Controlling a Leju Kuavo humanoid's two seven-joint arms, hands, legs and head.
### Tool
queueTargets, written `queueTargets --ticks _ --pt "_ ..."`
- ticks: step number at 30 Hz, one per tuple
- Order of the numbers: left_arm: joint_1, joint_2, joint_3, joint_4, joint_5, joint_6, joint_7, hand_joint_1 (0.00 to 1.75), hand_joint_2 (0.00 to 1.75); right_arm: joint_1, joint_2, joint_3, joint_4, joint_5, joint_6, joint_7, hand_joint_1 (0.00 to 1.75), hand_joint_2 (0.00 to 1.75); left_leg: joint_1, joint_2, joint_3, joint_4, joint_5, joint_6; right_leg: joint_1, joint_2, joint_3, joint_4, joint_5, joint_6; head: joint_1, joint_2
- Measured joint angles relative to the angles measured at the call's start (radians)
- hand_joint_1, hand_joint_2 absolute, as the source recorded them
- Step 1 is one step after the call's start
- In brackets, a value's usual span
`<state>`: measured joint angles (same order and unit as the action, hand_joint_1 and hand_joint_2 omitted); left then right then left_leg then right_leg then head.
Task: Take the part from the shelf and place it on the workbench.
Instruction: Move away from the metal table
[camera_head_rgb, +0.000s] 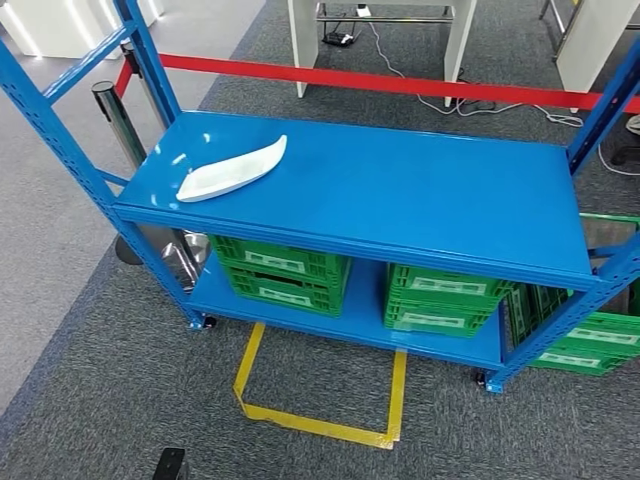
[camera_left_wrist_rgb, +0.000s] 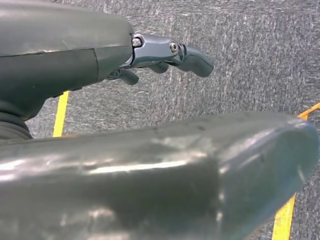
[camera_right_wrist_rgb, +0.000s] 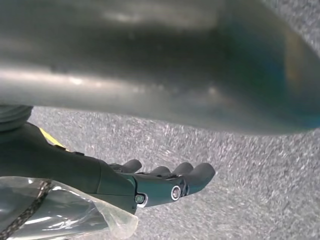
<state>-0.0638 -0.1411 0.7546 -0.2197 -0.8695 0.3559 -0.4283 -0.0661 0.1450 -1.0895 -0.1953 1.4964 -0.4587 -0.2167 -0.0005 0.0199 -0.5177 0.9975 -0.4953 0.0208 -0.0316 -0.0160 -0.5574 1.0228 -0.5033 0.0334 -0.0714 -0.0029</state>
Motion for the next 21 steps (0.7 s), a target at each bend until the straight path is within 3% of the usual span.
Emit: queueTargets --ticks 3,7,9,13,21 --pt "0.000 0.000 0.000 0.000 0.000 0.000 0.000 0.00 0.00 -0.002 0.000 0.000 0.000 0.001 0.003 0.000 0.00 0.00 0.000 0.000 0.003 -0.006 0.000 0.013 0.003 0.000 0.001 0.000 -0.004 -0.008 0.000 0.000" --pt "0.001 0.000 0.000 0.000 0.000 0.000 0.000 0.00 0.00 -0.002 0.000 0.000 0.000 0.001 0.003 0.002 0.00 0.00 0.001 0.000 0.004 -0.010 0.002 0.014 0.007 -0.001 0.001 0.000 -0.006 -0.015 0.000 0.000" --pt "0.001 0.000 0.000 0.000 -0.001 0.000 0.000 0.00 0.00 -0.002 0.000 0.000 0.000 0.002 0.003 0.003 0.00 0.00 0.001 0.000 0.004 -0.011 0.002 0.005 0.008 -0.001 0.001 0.001 -0.007 -0.017 0.000 0.000" --pt "0.002 -0.001 0.000 0.000 -0.001 0.000 0.000 0.00 0.00 -0.002 0.000 0.000 0.000 0.002 0.003 0.004 0.00 0.00 0.005 0.000 0.004 -0.014 0.001 -0.036 0.009 -0.001 0.000 0.001 -0.007 -0.017 0.001 0.000" --pt "0.003 -0.001 0.000 0.000 -0.002 0.000 0.000 0.00 0.00 -0.002 0.000 0.000 0.000 -0.006 0.003 0.006 0.00 0.00 0.001 0.000 0.003 -0.007 -0.003 -0.037 0.004 -0.001 0.003 -0.002 -0.004 -0.012 0.001 0.000"
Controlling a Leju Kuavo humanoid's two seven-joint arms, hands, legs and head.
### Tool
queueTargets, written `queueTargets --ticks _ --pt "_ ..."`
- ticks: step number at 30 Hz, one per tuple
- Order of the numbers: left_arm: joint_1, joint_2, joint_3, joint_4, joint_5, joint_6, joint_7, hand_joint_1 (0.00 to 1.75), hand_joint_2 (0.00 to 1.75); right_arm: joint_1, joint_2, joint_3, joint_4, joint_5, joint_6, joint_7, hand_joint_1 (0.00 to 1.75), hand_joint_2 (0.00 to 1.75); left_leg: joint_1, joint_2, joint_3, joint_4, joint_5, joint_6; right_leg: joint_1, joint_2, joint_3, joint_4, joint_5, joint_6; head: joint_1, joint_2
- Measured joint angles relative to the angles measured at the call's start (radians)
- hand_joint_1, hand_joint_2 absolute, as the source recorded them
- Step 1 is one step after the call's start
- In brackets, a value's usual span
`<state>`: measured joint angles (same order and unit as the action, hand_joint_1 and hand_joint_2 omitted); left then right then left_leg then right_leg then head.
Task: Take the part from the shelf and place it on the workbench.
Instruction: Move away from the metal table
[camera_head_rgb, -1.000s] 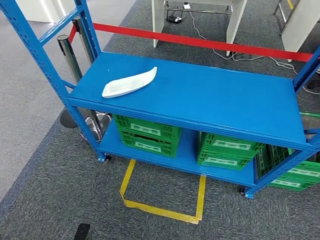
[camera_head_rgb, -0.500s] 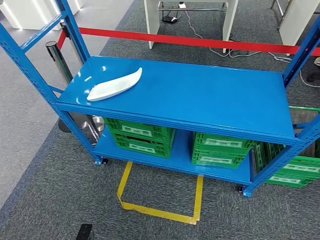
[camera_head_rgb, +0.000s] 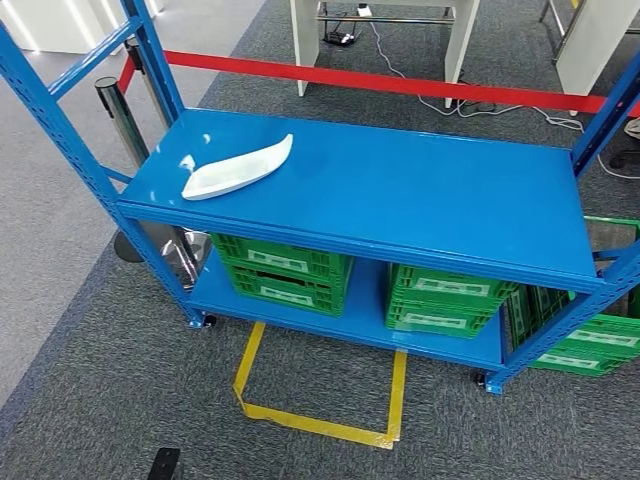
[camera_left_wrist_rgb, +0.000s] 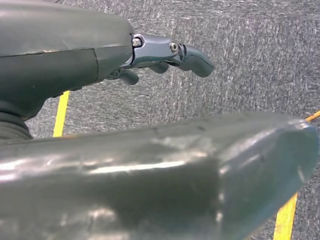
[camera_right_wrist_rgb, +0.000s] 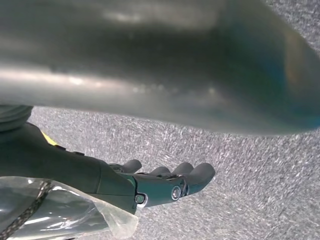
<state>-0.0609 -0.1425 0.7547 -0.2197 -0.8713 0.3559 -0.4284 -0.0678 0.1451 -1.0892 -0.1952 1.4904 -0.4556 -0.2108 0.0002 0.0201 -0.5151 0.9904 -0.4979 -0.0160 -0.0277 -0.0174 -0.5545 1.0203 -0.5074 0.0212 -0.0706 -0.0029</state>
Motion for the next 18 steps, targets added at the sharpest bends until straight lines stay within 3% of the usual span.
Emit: queueTargets --ticks 4,7,9,11,12,13,14,16,18 --pt "0.000 0.001 0.000 0.000 0.000 0.000 0.000 0.00 0.00 0.000 0.001 0.000 0.000 -0.005 0.000 0.002 0.00 0.00 -0.005 0.000 -0.005 0.012 -0.008 0.019 -0.007 0.000 0.003 -0.005 0.004 0.013 -0.001 0.000" --pt "0.000 0.000 0.001 0.000 -0.001 0.000 0.000 0.00 0.00 -0.001 0.001 0.000 0.000 -0.005 0.000 0.002 0.00 0.00 0.000 0.003 0.008 -0.017 0.007 0.034 -0.005 0.002 0.004 -0.009 0.003 0.024 0.000 0.000" --pt "-0.001 -0.002 0.001 0.000 -0.001 0.000 0.000 0.00 0.00 -0.002 0.001 0.000 0.000 -0.005 0.000 0.001 0.00 0.00 0.006 0.009 0.022 -0.043 0.020 0.042 -0.001 0.009 -0.028 0.052 -0.033 0.027 0.005 0.000" --pt "-0.001 -0.004 0.001 0.000 -0.001 0.000 0.000 0.00 0.00 0.000 0.001 0.000 0.000 -0.005 0.001 0.001 0.00 0.00 0.004 0.015 0.023 -0.045 0.019 0.046 0.000 0.015 -0.092 0.178 -0.087 0.030 0.008 0.000" --pt "-0.001 -0.005 0.001 0.000 -0.001 0.000 0.000 0.00 0.00 0.002 0.001 0.000 0.000 -0.005 0.001 0.001 0.00 0.00 0.004 0.018 0.023 -0.043 0.017 0.046 -0.001 0.015 -0.119 0.228 -0.101 0.032 0.008 0.000" --pt "0.000 -0.006 0.001 0.000 -0.001 0.000 0.000 0.00 0.00 0.004 0.001 0.000 0.000 -0.004 0.001 0.002 0.00 0.00 0.004 0.020 0.023 -0.040 0.014 0.045 -0.001 0.015 -0.131 0.246 -0.095 0.035 0.008 0.000" --pt "0.000 -0.007 0.001 0.000 -0.001 0.000 0.000 0.00 0.00 0.005 0.000 0.000 0.000 -0.005 0.001 0.002 0.00 0.00 0.005 0.023 0.024 -0.035 0.009 0.042 -0.002 0.013 -0.124 0.224 -0.070 0.037 0.008 0.000" --pt "0.000 -0.008 0.001 0.000 -0.001 -0.001 0.000 0.00 0.00 0.003 -0.003 -0.001 0.000 -0.005 0.001 0.003 0.00 0.00 0.009 0.030 0.026 -0.019 -0.006 0.030 -0.002 -0.009 -0.069 0.106 -0.006 0.041 0.009 0.000" --pt "0.000 -0.006 0.002 0.000 -0.002 -0.001 0.000 0.00 0.00 -0.002 -0.003 0.000 0.000 -0.004 0.002 0.003 0.00 0.00 0.005 0.039 0.023 0.003 -0.024 0.017 0.001 -0.031 -0.027 0.026 0.013 0.029 0.011 0.000"
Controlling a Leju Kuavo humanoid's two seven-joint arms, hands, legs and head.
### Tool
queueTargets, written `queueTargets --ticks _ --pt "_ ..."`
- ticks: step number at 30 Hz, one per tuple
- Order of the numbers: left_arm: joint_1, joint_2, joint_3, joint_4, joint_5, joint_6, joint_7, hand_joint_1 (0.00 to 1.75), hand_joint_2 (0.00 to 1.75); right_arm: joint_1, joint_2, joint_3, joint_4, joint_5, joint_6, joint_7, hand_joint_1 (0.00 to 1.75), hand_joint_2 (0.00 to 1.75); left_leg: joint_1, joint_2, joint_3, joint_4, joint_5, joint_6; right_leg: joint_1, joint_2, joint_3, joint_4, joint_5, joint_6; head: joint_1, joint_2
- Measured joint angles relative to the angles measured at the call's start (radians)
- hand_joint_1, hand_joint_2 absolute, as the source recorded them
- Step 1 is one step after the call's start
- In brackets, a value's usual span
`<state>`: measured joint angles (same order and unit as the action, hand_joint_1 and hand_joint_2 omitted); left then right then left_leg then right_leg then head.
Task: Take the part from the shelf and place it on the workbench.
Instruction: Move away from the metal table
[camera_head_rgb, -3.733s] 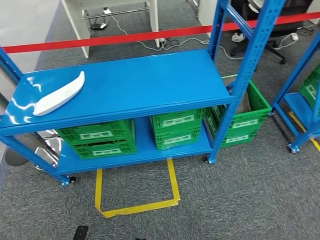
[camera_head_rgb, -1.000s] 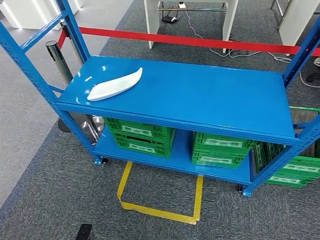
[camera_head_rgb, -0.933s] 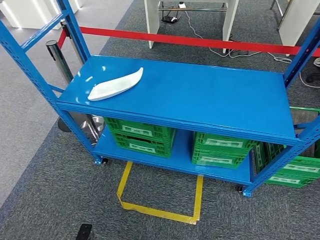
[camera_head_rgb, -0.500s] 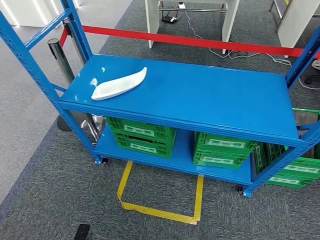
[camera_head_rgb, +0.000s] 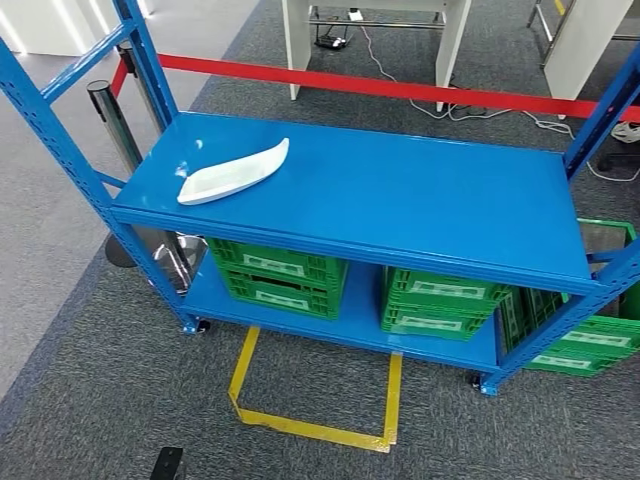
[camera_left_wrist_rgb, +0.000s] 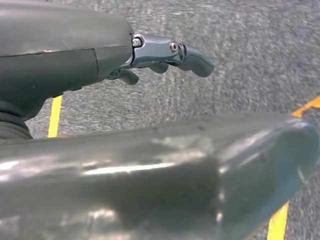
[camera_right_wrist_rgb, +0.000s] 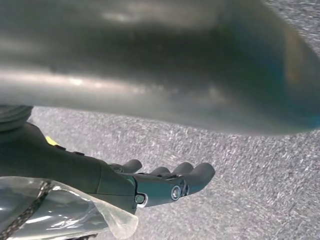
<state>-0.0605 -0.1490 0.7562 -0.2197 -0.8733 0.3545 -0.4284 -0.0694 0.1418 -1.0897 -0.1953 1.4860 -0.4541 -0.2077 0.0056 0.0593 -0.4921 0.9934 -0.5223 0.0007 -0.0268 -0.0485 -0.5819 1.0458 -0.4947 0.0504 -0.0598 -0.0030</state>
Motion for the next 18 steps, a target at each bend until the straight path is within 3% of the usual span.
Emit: queueTargets --ticks 3,5,7,9,10,11,12,13,15,16,18 --pt "-0.002 0.002 0.001 0.000 -0.003 0.000 0.000 0.00 0.00 0.000 0.001 0.000 0.000 0.000 0.002 -0.001 0.00 0.00 -0.005 0.010 0.002 0.011 -0.010 -0.009 0.002 0.009 0.003 -0.002 -0.011 -0.027 -0.009 0.000" --pt "-0.003 0.002 0.002 0.000 -0.004 0.001 0.000 0.00 0.00 0.001 0.001 0.000 0.000 0.000 0.004 -0.001 0.00 0.00 -0.001 -0.009 -0.006 0.040 -0.034 -0.016 0.000 0.019 0.004 -0.002 -0.012 -0.037 -0.012 0.000" --pt "-0.003 0.002 0.004 0.000 -0.005 0.001 0.000 0.00 0.00 -0.001 0.001 0.000 0.000 0.000 0.003 -0.002 0.00 0.00 0.002 -0.038 -0.055 0.145 -0.090 -0.023 -0.001 0.029 0.005 -0.003 -0.013 -0.045 -0.016 0.000" --pt "-0.001 0.002 0.005 0.000 -0.005 0.001 0.000 0.00 0.00 -0.002 0.000 0.000 0.000 0.006 -0.007 0.002 0.00 0.00 0.003 -0.047 -0.123 0.276 -0.136 -0.025 0.002 0.040 0.007 -0.003 -0.015 -0.049 -0.016 0.000" --pt "0.000 0.002 0.006 0.000 -0.006 0.001 0.000 0.00 0.00 -0.002 0.000 0.000 0.000 0.010 -0.013 0.006 0.00 0.44 0.003 -0.047 -0.144 0.307 -0.134 -0.022 0.004 0.046 0.008 -0.003 -0.016 -0.050 -0.016 0.000" --pt "0.001 0.002 0.006 0.000 -0.006 0.001 0.000 0.00 0.00 -0.001 0.000 0.001 0.000 0.014 -0.018 0.010 0.00 0.87 0.002 -0.048 -0.147 0.299 -0.111 -0.017 0.006 0.051 0.011 -0.003 -0.016 -0.051 -0.016 0.000" --pt "0.001 0.002 0.006 0.000 -0.006 0.002 0.000 0.00 0.00 -0.001 0.000 0.001 0.000 0.017 -0.021 0.013 0.00 1.31 0.000 -0.050 -0.134 0.253 -0.071 -0.009 0.009 0.056 0.014 -0.003 -0.017 -0.051 -0.016 0.000" --pt "0.001 0.002 0.006 0.000 -0.007 0.002 0.000 0.00 0.44 -0.001 0.001 0.001 0.000 0.017 -0.022 0.015 0.00 1.75 -0.003 -0.053 -0.111 0.185 -0.027 0.002 0.010 0.061 0.017 -0.004 -0.018 -0.052 -0.016 0.000" --pt "-0.001 0.004 0.006 0.000 -0.007 0.003 0.000 0.00 1.31 -0.001 0.003 0.002 0.000 0.019 -0.022 0.017 0.00 1.75 -0.012 -0.060 -0.069 0.070 0.025 0.024 0.012 0.067 0.018 -0.006 -0.018 -0.047 -0.015 0.000" --pt "-0.002 0.005 0.007 0.000 -0.008 0.004 0.000 0.00 1.75 -0.001 0.005 0.002 0.000 0.020 -0.022 0.019 0.00 1.75 -0.015 -0.063 -0.060 0.043 0.030 0.031 0.010 0.068 0.017 -0.009 -0.016 -0.043 -0.015 0.000" --pt "-0.003 0.004 0.007 0.000 -0.009 0.005 0.001 0.00 1.75 -0.001 0.005 0.003 0.000 0.023 -0.022 0.027 0.00 1.75 -0.018 -0.063 -0.057 0.025 0.029 0.035 0.008 0.069 0.016 -0.016 -0.011 -0.031 -0.018 0.000"
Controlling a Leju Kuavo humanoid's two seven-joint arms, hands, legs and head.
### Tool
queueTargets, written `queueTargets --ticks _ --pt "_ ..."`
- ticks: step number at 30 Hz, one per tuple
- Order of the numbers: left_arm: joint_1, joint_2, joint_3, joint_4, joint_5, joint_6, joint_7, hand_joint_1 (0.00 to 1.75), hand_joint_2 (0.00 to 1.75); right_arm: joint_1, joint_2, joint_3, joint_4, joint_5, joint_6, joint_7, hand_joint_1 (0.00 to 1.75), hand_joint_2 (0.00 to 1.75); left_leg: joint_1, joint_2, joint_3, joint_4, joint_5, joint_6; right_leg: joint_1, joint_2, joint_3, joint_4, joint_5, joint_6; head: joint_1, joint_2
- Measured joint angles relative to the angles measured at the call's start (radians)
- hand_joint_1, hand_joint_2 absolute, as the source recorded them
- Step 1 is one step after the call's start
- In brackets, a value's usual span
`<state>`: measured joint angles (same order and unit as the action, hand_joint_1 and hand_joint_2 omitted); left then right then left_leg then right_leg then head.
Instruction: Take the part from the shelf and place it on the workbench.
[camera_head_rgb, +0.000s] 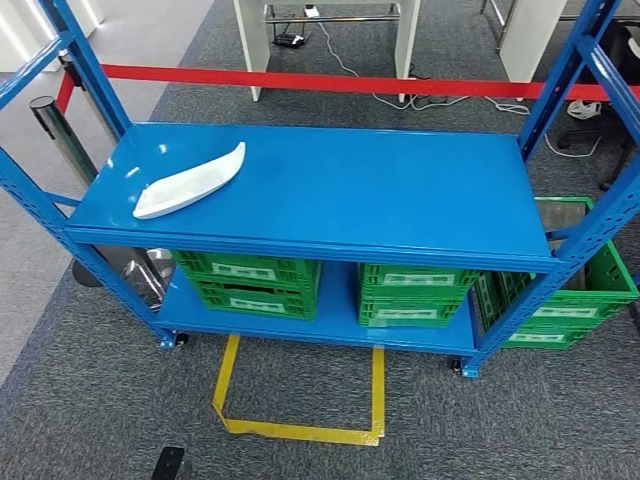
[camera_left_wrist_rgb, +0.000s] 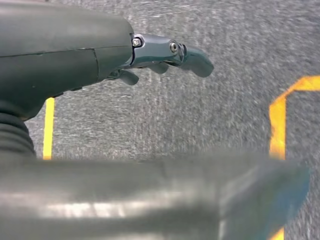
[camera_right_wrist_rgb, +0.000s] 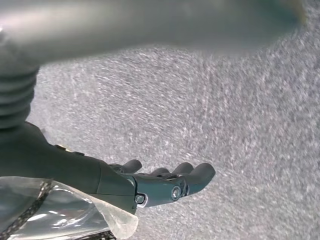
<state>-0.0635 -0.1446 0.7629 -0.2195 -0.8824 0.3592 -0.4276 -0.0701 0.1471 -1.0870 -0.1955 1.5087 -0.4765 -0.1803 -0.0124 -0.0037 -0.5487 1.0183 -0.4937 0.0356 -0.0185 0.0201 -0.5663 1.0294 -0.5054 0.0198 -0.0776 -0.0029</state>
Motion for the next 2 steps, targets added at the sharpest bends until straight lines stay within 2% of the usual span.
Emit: queueTargets --ticks 2 --pt "0.001 -0.001 0.000 0.000 -0.001 0.000 0.001 0.00 1.75 0.001 0.000 0.000 0.000 0.001 0.000 0.005 0.00 1.75 0.004 0.001 0.006 -0.017 0.009 -0.002 0.000 -0.002 0.000 -0.004 0.001 0.008 0.000 0.000"
